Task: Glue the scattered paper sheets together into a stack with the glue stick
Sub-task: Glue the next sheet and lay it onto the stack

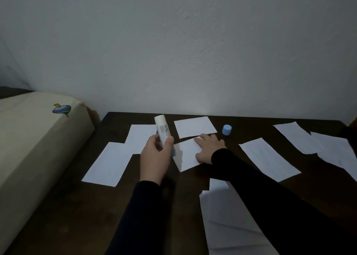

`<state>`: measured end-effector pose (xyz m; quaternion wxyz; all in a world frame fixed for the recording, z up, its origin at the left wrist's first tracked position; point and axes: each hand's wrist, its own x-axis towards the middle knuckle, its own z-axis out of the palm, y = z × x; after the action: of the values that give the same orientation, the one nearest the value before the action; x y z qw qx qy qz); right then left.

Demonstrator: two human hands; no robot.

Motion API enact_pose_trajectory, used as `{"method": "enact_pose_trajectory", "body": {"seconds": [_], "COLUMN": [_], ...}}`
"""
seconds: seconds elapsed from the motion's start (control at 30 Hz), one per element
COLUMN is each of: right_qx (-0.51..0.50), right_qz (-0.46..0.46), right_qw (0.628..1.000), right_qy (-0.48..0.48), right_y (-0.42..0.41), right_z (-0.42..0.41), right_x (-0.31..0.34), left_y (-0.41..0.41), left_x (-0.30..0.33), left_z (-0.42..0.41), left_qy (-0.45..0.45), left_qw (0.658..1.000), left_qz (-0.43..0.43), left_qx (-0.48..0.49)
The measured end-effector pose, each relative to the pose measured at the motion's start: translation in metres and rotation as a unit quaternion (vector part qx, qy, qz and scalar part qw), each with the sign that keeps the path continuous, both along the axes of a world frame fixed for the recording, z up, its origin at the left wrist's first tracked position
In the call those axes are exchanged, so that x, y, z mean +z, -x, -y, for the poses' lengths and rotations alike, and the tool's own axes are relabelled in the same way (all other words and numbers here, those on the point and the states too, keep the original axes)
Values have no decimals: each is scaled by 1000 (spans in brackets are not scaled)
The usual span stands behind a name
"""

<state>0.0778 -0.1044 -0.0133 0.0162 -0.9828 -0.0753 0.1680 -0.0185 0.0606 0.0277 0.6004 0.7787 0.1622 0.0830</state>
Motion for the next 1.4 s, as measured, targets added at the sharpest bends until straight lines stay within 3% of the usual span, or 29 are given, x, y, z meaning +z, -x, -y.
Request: {"method": "enact_pose_trajectory", "body": {"seconds": [0.17, 0.33, 0.5, 0.63, 0.83, 1.03, 1.1, 1.2, 1.3, 1.4], "right_qx": [1, -23, -59, -26, -26, -40, -38, -33, -25, -28], "right_qz": [-13, 47, 64, 72, 75, 48, 37, 36, 48, 50], "right_qw": [1000, 994, 996, 997, 992, 991, 992, 992, 991, 991], "right_qy": [23, 97, 1, -19, -95, -118, -112, -115, -119, -121], "right_y": [4, 36, 66, 87, 106, 103, 99, 97, 97, 97], "right_z": [7, 32, 72, 104, 120, 118, 121, 123, 125, 126], "right_x": [-2, -14, -15, -14, -20, -16, -14, -15, -19, -22], "left_y": [-3, -2, 6, 12, 5, 1, 2, 6, 11, 17], "left_x": [-3, -8, -16, -20, -20, -22, -23, -25, -27, -28], "left_z": [3, 9, 27, 44, 60, 81, 90, 102, 114, 125], "left_qy": [-13, -31, -11, 56, 172, 359, 321, 121, -39, -113], "left_qw": [1000, 998, 992, 986, 982, 925, 938, 976, 963, 947], "left_qz": [2, -4, -12, -44, -31, -87, -63, 24, 109, 133], "left_qx": [-18, -49, -125, -151, -70, -89, -113, -181, -242, -268]}}
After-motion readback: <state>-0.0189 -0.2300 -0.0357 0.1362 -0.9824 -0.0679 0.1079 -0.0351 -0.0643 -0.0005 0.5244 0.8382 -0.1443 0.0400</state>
